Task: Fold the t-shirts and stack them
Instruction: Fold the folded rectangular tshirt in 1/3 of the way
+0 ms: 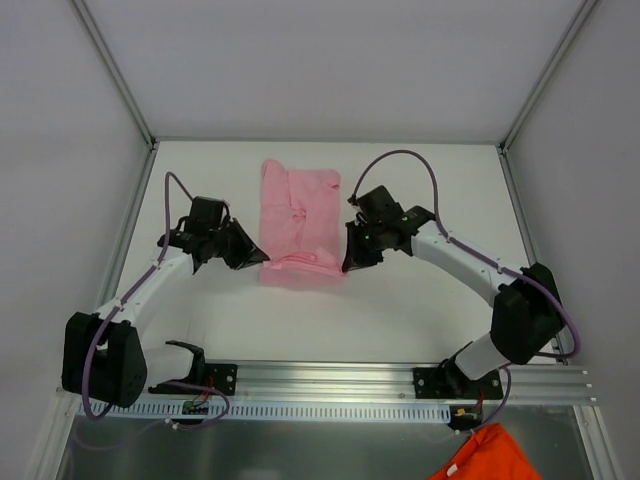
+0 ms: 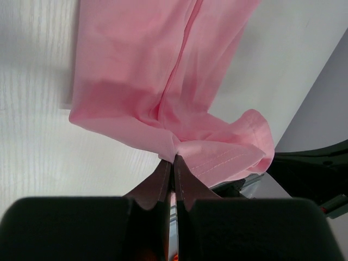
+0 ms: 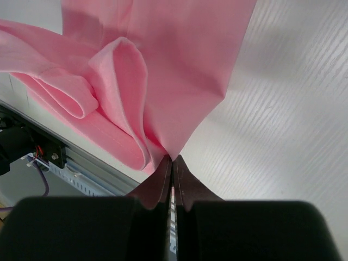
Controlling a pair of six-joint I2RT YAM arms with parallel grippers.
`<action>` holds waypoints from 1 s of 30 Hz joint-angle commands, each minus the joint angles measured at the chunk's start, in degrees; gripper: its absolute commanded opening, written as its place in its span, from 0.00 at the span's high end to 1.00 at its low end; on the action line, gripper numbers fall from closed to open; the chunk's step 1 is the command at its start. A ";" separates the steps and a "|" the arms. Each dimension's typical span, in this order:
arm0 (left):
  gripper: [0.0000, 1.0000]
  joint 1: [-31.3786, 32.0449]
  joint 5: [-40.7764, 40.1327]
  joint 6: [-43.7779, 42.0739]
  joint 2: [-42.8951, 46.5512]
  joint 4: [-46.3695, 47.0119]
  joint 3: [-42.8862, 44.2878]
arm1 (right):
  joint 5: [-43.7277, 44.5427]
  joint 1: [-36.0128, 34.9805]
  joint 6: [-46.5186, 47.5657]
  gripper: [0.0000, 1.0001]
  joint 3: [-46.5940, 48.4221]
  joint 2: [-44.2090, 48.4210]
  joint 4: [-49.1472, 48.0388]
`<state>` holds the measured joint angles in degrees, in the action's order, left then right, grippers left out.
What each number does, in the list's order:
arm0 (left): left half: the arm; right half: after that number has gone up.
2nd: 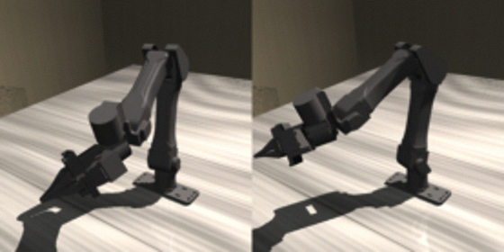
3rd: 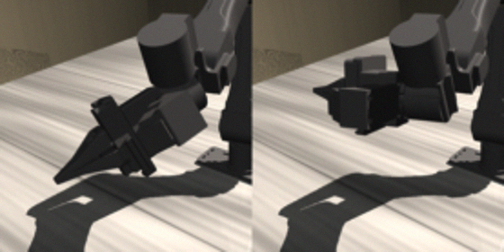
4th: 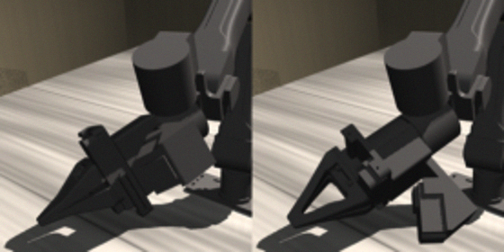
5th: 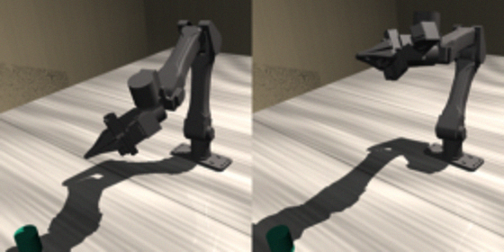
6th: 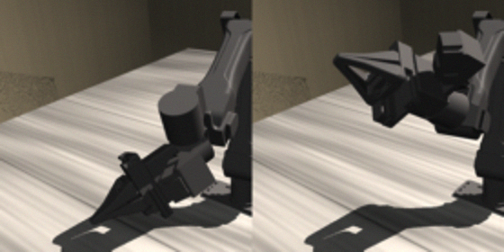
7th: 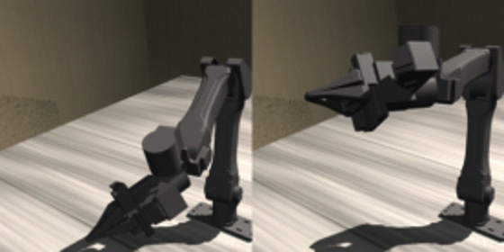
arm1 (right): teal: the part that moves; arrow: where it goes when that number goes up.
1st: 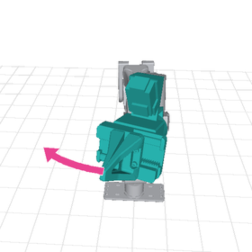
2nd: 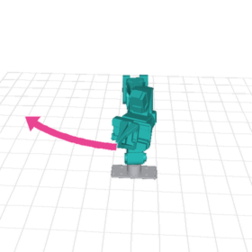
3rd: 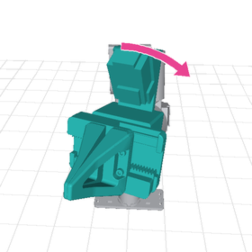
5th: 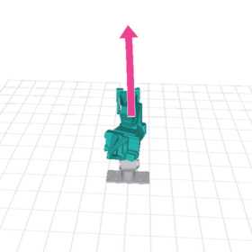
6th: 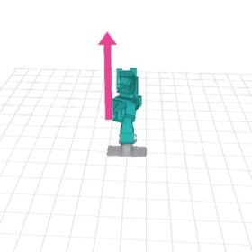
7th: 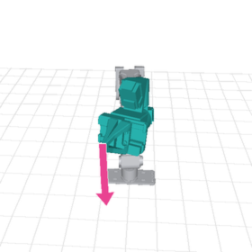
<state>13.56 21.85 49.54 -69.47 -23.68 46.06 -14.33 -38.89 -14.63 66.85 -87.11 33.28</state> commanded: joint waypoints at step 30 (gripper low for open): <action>1.00 -1.17 -4.80 -4.36 -10.94 1.62 15.81 | -2.55 6.46 12.61 0.99 24.11 -17.30 5.39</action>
<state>13.21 18.74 46.85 -78.63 -22.02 59.31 -15.75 -32.93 -3.75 88.05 -103.70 36.77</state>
